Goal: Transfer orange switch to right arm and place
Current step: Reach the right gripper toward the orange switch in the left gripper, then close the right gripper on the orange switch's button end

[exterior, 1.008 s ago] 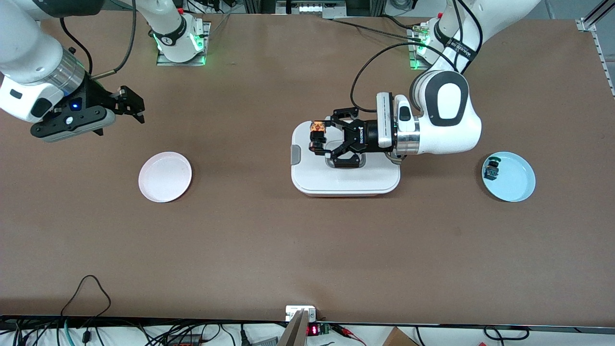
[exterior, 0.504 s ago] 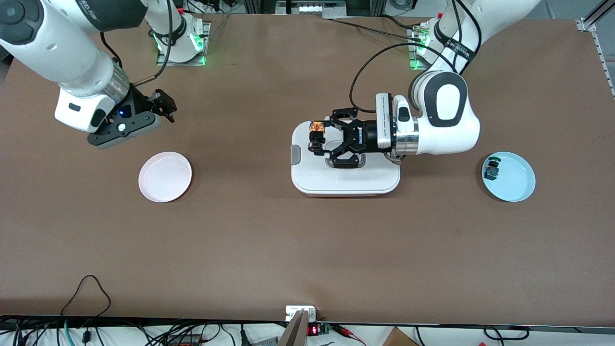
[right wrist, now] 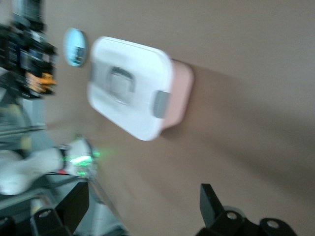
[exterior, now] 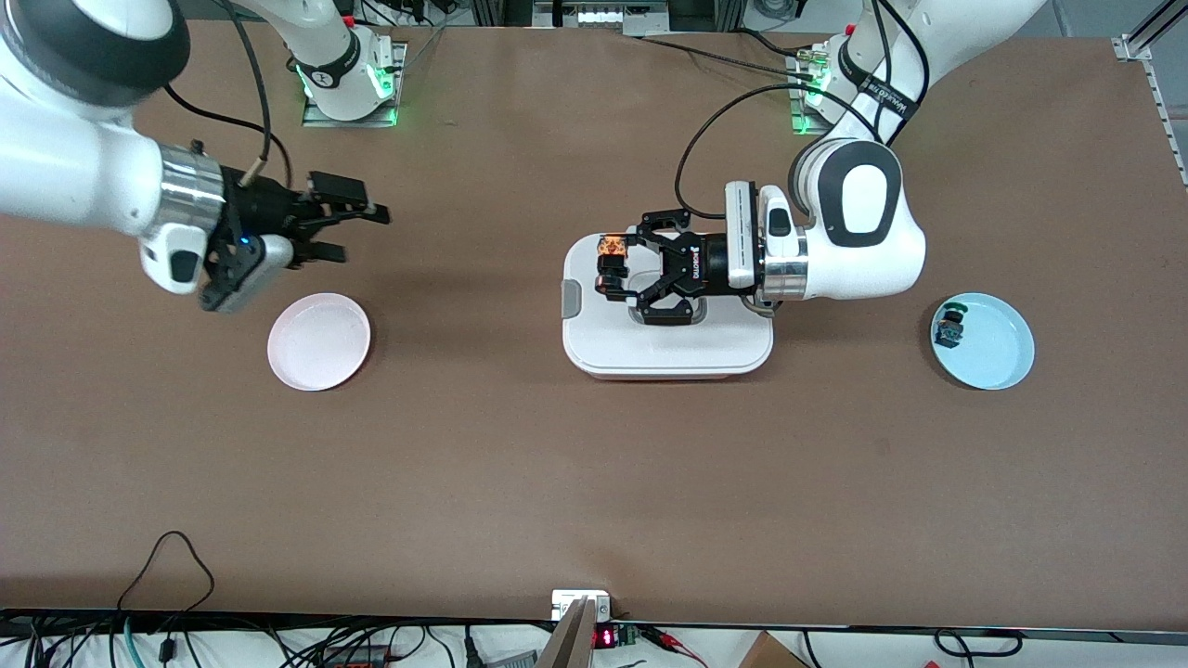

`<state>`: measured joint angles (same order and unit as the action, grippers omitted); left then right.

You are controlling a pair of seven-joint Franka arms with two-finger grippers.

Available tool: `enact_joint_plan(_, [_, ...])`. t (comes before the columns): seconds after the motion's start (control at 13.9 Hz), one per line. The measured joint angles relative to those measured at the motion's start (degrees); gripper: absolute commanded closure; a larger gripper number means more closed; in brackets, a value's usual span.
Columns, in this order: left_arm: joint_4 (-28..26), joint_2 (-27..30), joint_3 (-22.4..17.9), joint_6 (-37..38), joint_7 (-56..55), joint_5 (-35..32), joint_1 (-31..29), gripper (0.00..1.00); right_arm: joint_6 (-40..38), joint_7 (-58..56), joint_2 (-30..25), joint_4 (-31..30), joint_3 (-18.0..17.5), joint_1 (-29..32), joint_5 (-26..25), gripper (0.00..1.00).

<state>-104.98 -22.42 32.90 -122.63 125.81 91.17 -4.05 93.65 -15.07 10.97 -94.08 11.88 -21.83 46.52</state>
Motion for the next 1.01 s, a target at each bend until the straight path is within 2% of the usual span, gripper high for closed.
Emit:
enact_joint_plan(0.29, [0.0,0.0,0.0,0.0,0.0,0.0,0.0,0.78,2.5,-4.2,8.3,-0.3,-1.0,-2.4,25.8,0.00])
enact_joint_plan(0.43, [0.0,0.0,0.0,0.0,0.0,0.0,0.0,0.78,6.2,-8.6,12.2,-0.3,-1.3,-5.8,36.6,0.00])
enact_joint_plan(0.58, [0.0,0.0,0.0,0.0,0.0,0.0,0.0,0.78,12.1,-11.4,14.8,-0.2,-1.4,-10.3,45.4,0.00])
enact_joint_plan(0.79, [0.0,0.0,0.0,0.0,0.0,0.0,0.0,0.78,19.5,-12.0,15.2,0.0,-1.5,-15.9,52.5,0.00])
enact_joint_plan(0.94, [0.0,-0.1,-0.1,-0.1,0.8,0.0,-0.1,0.78,20.6,-12.0,15.2,0.2,-1.5,-16.8,53.5,0.01])
enact_joint_plan(1.01, [0.0,-0.2,-0.1,-0.1,1.1,0.0,-0.1,0.78,20.7,-12.0,15.2,0.2,-1.4,-16.8,53.6,0.04])
